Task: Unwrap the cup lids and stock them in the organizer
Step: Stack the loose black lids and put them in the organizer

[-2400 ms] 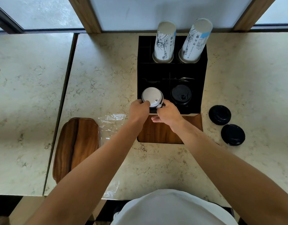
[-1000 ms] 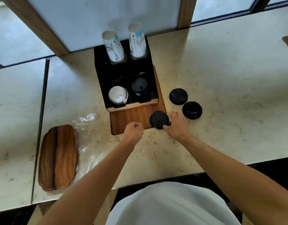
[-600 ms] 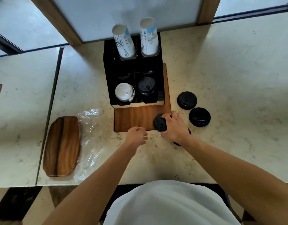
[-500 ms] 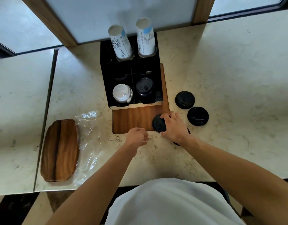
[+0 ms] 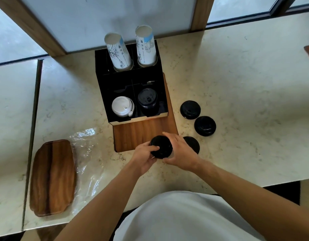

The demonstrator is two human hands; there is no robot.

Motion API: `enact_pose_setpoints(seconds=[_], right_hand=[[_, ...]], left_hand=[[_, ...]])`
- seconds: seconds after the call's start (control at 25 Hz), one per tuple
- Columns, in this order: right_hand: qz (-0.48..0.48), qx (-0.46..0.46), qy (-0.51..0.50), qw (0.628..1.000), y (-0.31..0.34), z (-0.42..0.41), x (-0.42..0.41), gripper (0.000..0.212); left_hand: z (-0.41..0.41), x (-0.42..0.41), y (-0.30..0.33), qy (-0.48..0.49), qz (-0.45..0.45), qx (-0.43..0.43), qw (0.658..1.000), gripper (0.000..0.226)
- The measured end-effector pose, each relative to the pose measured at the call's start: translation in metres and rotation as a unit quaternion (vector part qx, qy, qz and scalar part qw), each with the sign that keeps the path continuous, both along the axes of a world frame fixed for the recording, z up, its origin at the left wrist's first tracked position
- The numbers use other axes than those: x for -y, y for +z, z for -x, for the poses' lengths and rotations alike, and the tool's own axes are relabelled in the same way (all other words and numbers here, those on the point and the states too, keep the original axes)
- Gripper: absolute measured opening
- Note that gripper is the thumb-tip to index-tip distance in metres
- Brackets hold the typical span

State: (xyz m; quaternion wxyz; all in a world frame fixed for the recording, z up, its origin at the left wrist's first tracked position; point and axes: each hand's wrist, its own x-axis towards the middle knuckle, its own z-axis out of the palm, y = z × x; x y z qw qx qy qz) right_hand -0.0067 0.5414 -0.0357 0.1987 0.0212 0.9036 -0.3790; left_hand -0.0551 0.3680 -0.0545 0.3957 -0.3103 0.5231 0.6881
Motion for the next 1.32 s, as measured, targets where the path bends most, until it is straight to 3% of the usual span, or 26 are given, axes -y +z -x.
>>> enact_pose_setpoints(seconds=[0.24,0.56,0.92,1.12,1.32], right_hand=[[-0.103,-0.039,-0.11,0.988,-0.01,-0.025,-0.049,0.081],[-0.197,0.01,-0.104,0.975,-0.023,-0.034,-0.051,0.101],[-0.046,-0.029,-0.138,0.989,-0.004,-0.023,-0.048,0.093],[0.02,-0.055,-0.076,0.995,0.015,-0.016,-0.034,0.086],[0.016,-0.052,-0.018,0.998,0.016,-0.009,-0.017,0.089]], left_hand=[[-0.003,0.002,-0.002,0.004,0.008,0.027,1.0,0.022],[-0.006,0.006,-0.002,0.05,0.01,0.049,0.997,0.03],[-0.006,0.011,0.009,0.028,0.023,0.037,0.999,0.02],[-0.007,0.008,0.019,0.007,-0.003,0.021,1.0,0.024],[-0.012,0.003,0.032,0.011,-0.061,0.033,0.998,0.036]])
